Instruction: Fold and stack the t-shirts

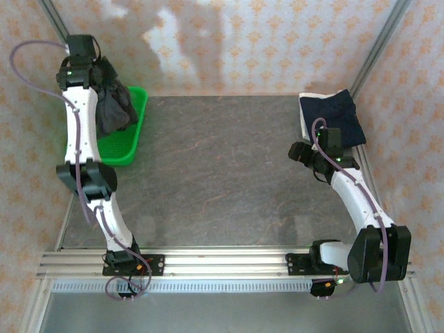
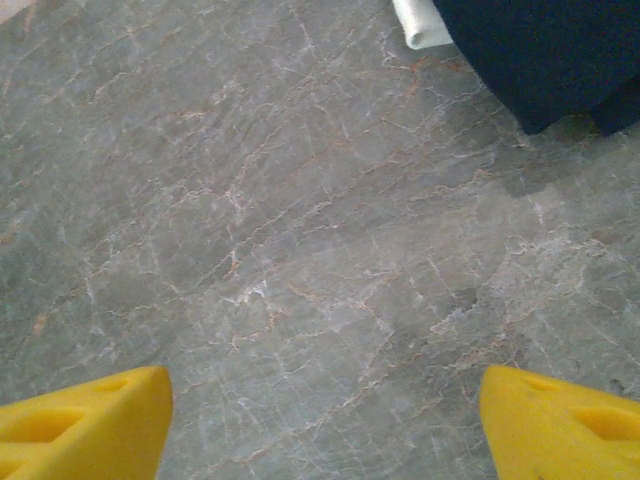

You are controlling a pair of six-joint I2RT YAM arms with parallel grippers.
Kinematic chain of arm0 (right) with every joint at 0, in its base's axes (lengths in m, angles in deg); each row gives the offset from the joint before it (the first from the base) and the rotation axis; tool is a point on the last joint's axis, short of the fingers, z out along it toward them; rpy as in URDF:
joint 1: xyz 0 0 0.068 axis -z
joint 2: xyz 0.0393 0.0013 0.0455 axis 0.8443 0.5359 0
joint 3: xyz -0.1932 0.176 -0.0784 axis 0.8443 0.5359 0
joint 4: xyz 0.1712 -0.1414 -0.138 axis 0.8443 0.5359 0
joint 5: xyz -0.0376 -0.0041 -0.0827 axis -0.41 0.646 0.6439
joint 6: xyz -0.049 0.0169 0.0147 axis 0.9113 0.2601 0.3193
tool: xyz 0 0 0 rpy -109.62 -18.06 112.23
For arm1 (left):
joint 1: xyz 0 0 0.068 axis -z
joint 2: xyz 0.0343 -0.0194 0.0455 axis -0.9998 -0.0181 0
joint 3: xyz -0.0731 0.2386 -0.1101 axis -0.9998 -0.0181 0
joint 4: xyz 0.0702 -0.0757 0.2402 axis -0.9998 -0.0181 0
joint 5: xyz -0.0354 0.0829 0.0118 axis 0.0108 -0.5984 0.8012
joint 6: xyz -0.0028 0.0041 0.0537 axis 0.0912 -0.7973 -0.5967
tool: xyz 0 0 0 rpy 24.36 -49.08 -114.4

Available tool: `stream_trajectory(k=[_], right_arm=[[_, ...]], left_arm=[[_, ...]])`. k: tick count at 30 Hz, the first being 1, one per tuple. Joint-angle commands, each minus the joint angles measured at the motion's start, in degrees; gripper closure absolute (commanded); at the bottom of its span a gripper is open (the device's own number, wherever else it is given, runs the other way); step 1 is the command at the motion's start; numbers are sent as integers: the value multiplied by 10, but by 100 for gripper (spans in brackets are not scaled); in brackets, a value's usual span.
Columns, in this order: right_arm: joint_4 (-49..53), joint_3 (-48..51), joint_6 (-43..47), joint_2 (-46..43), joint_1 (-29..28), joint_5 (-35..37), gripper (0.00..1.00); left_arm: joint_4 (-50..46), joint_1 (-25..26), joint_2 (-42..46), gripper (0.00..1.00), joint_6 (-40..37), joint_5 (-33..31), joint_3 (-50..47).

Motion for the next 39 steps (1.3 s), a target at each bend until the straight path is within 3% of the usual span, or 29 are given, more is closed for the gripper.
stream_trajectory(k=[1,7,11,15,16,17,18,23,24,30,39], right_arm=[[-19,5,-5,-8,-3,-17,21],[-20,4,-6,-18,-3,-27,22],[-16,9,-10,-42,-3,-25,22],[-13,15,-20,-50,-3,-19,22],[-11,16,-22,-50,-3,-21,22],[-8,18,-26,-49,-4,-21,21],[-6,20,-31,-49,-3,-18,17],[23,30,-49,-46,-6,-19,12],[27,35,-52,-47,-8,-17,12],[23,66,-76,-33,-38,-15,12],[5,24,-82,93,-110,36,17]], left_arm=[[43,59,94,100,-25,45,17],[104,231,153,100,-34,136,63],[118,274,148,100,16,190,46],[132,273,131,100,28,101,-59],[122,269,117,96,29,72,-78],[112,261,103,82,33,67,-91],[103,253,84,57,38,67,-108],[110,229,51,3,41,68,-238],[126,231,60,0,38,63,-277],[178,272,123,0,16,24,-445],[227,383,107,0,30,53,-586]])
